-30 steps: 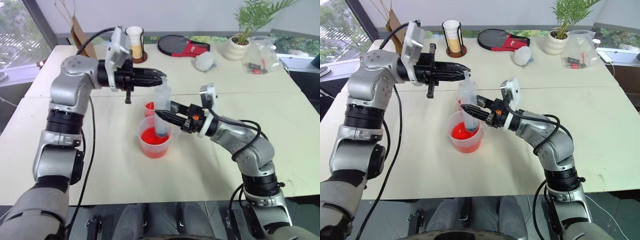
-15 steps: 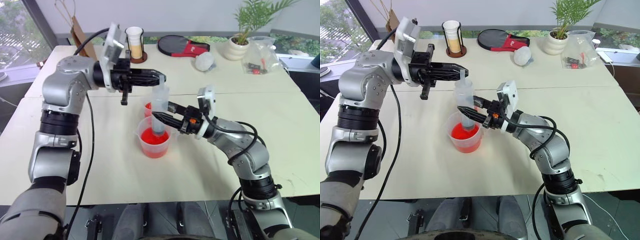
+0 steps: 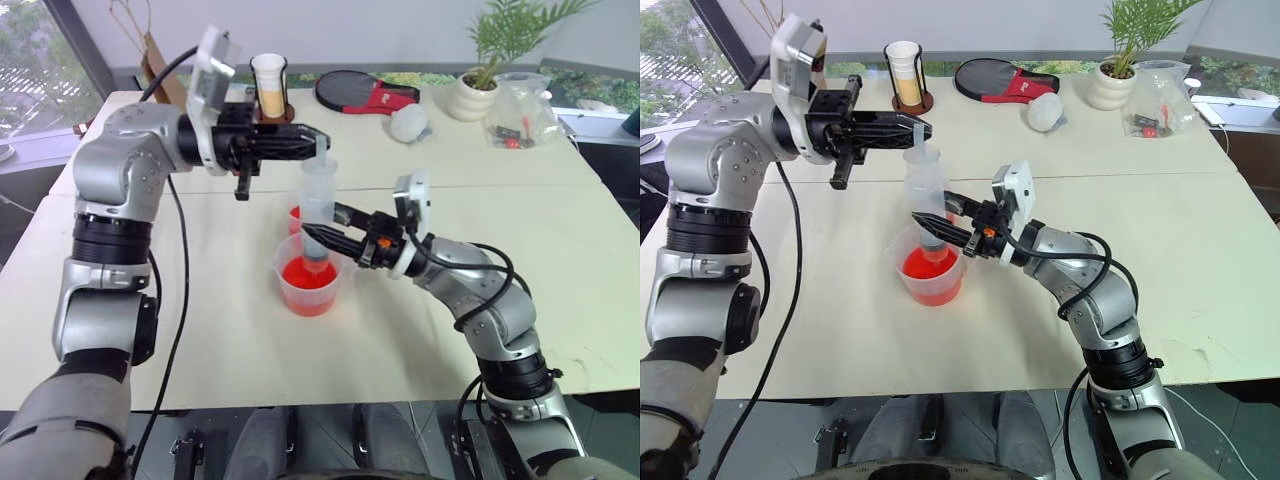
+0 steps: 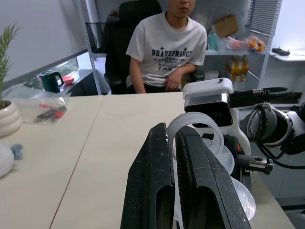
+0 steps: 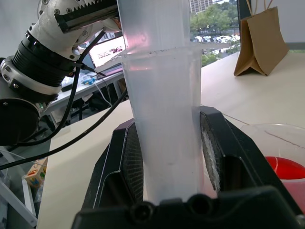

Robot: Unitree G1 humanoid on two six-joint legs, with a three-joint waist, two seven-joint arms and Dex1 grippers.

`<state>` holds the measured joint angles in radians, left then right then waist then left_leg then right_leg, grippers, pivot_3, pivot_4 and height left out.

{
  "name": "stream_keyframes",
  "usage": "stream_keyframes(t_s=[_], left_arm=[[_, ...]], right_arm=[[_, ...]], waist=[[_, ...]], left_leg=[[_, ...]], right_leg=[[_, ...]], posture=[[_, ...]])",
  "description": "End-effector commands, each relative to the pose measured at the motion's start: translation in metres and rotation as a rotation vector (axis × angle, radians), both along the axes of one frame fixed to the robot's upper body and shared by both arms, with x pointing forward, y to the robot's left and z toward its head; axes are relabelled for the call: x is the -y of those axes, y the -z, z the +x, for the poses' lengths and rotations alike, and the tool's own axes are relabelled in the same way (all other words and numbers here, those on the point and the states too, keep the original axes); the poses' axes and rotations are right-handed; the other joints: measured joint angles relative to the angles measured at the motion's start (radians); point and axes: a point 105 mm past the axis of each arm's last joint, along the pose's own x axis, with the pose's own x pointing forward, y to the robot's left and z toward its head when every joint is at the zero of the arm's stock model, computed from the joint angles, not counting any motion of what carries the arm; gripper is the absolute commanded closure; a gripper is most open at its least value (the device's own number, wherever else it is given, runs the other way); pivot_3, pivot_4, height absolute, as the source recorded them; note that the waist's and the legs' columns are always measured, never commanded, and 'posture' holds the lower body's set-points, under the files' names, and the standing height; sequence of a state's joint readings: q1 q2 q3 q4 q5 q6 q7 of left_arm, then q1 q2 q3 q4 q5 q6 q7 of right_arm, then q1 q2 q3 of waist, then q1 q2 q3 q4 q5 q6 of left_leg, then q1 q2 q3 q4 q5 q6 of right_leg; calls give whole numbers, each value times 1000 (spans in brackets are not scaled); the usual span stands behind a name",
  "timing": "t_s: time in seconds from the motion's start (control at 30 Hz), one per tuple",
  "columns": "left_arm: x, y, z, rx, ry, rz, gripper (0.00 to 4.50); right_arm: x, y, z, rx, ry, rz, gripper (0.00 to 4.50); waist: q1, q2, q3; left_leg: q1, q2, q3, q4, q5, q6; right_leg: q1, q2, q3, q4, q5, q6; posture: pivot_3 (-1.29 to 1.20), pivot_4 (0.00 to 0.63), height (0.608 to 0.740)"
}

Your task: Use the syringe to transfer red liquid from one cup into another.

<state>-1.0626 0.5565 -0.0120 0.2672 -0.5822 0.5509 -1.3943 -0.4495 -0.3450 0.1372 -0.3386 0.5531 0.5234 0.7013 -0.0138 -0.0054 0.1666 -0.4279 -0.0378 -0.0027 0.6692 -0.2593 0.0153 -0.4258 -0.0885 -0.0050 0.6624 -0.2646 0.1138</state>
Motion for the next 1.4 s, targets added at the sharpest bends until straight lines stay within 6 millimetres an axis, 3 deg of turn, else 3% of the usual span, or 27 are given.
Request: stream_keyframes(t_s=[0.03,0.23,0.6,0.73,0.9,1.03,1.17,1.4], left_arm=[[-15,-32,-7,65,-20,-84,3412],[-27,-6,-2,-24,-80,-46,411],[-71,35,-13,-168,-267,21,411],[-84,31,0,-129,-371,0,411],[-88,28,17,-81,-417,12,411],[-88,30,27,-55,-438,14,411],[-91,21,40,22,-501,11,411],[-76,-41,48,172,-426,-83,411]], right_arm=[[-11,13,-10,-33,-76,-59,3123],[-4,-22,-7,-26,-65,42,3123],[16,-60,-12,-54,-28,159,3123],[26,-95,0,-35,-14,246,3123],[31,-134,43,36,35,295,3123],[17,-122,73,69,51,228,3123],[3,-102,85,65,14,164,3123],[-4,-83,90,73,-32,92,3123]], waist=[[-1,0,0],[-2,0,0],[1,0,0],[2,0,0],[0,0,0],[-3,0,0],[-7,0,0],[-1,-2,2]], left_leg=[[0,0,0,0,0,0],[0,0,0,0,0,0],[1,0,-1,0,0,0],[1,0,-1,0,0,-1],[2,0,0,-1,1,-1],[2,0,0,-2,1,-1],[1,0,1,-2,1,-1],[0,0,1,-1,2,-3]], right_leg=[[0,0,0,0,0,0],[0,0,0,0,0,0],[0,-1,1,0,0,0],[0,-1,1,-1,0,0],[1,0,1,0,0,0],[1,0,1,0,0,0],[0,0,1,1,0,0],[0,0,0,1,0,0]], posture=[[0,150,740],[0,150,740],[0,150,740],[0,150,740],[0,150,740],[0,150,740],[0,150,740],[0,150,740]])
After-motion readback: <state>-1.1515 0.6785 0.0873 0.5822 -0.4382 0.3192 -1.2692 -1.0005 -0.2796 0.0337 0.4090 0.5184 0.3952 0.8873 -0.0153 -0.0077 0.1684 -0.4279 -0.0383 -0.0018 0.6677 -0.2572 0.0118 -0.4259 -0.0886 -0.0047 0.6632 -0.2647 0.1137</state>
